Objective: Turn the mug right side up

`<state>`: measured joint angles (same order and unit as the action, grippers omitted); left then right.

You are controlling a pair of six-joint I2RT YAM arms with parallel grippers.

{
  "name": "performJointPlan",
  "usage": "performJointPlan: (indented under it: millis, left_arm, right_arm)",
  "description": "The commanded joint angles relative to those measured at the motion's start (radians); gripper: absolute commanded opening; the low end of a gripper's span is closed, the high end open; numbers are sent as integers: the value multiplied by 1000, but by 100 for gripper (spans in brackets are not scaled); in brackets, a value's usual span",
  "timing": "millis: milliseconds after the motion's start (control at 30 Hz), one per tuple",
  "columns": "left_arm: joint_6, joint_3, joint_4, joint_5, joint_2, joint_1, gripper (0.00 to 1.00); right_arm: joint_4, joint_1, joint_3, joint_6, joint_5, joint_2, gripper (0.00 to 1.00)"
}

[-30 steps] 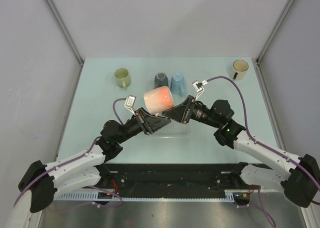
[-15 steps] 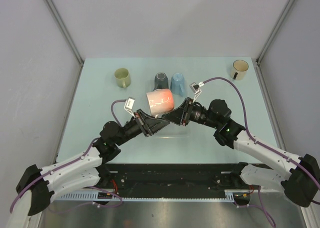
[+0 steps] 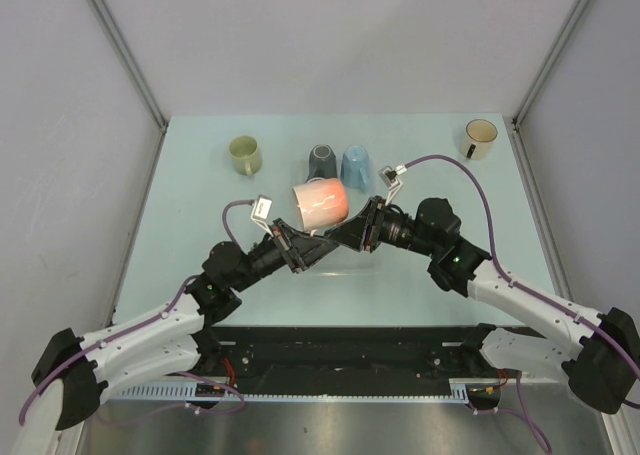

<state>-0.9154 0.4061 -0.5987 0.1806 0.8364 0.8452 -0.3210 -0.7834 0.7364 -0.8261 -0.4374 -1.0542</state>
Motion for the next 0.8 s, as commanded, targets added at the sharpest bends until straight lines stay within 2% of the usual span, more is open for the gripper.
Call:
performJointPlan:
  millis: [0,33,100,233,400,500,633,767]
  left_arm:
    - [50,56,-35,-70,-23,-3,0]
    - [50,57,-33,-67,-22,-3,0]
    - [50,56,-30,-72,-19,3,0]
    - [78,65,-12,-82,-37,15,0]
    - [124,94,40,-101,-60,29,0]
    - [141,99,69,-115,-71,29,0]
    - [161,102,111,-133,-83,29,0]
    - [205,115,157,-176,-106,29,0]
  right_arm:
    - [-52,-1,55,22,-20,46,38]
    - [-58,-1,55,21,-20,49,34]
    - [-62,-1,55,21,-21,49,33]
    - [-43,3,57,16,-21,49,43]
    - [-32,6,57,16,-14,59,50]
    - [-30,12,57,16,-15,69,57]
    - [26,19,75,24,-15,91,74]
    - [115,35,86,51,8,137,82]
